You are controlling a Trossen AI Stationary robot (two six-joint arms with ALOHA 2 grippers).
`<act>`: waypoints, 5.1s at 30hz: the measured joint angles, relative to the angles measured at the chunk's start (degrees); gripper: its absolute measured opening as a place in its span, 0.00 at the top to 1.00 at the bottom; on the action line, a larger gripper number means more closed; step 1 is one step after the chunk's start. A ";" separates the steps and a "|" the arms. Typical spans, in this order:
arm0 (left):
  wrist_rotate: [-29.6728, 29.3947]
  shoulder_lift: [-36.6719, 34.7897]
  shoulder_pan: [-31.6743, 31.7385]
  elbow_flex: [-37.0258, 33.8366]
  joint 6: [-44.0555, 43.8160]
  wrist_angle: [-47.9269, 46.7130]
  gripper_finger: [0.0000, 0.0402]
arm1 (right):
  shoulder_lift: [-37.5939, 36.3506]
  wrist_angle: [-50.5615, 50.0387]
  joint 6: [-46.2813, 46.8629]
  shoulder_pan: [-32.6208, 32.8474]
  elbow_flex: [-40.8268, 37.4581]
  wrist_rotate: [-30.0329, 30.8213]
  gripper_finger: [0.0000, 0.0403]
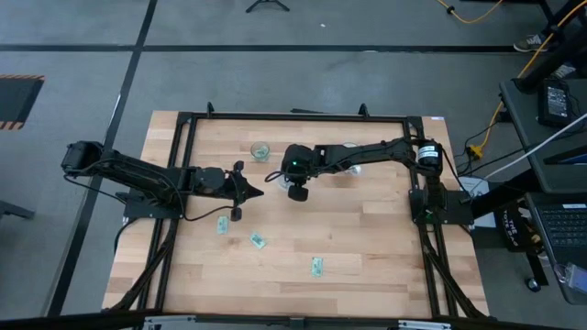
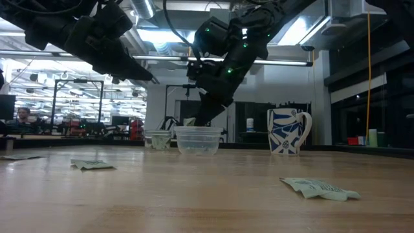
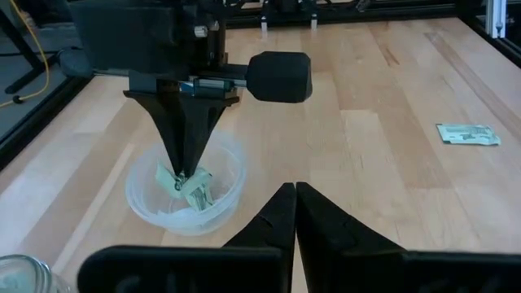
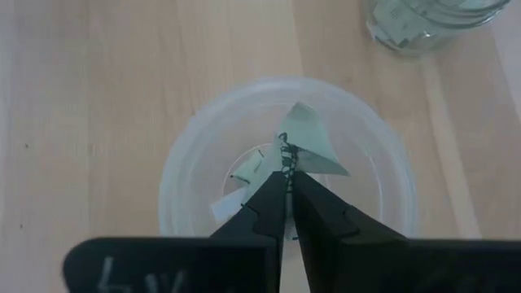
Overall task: Pick and place Stevia / Truvia into bins
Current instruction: Put the stevia packet into the transparent container
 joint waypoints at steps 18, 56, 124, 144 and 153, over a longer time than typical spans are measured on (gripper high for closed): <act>0.02 0.00 0.00 0.00 0.00 -0.23 0.98 | 0.00 -1.09 0.00 0.11 -0.01 0.00 0.92; -0.15 0.00 0.00 0.00 3.06 -0.24 0.97 | -0.18 -18.06 -1.09 3.65 9.20 3.14 0.55; 16.17 -0.02 -0.04 -0.02 14.58 -1.92 0.99 | 0.50 -28.90 67.44 50.82 14.83 21.06 0.99; 15.65 -0.02 -0.04 -0.02 14.56 -1.92 0.98 | 12.14 -22.93 52.65 49.33 14.76 21.43 0.60; 15.65 -0.02 -0.04 -0.02 14.56 -1.93 0.99 | 12.07 -24.69 52.76 49.17 14.76 21.51 0.58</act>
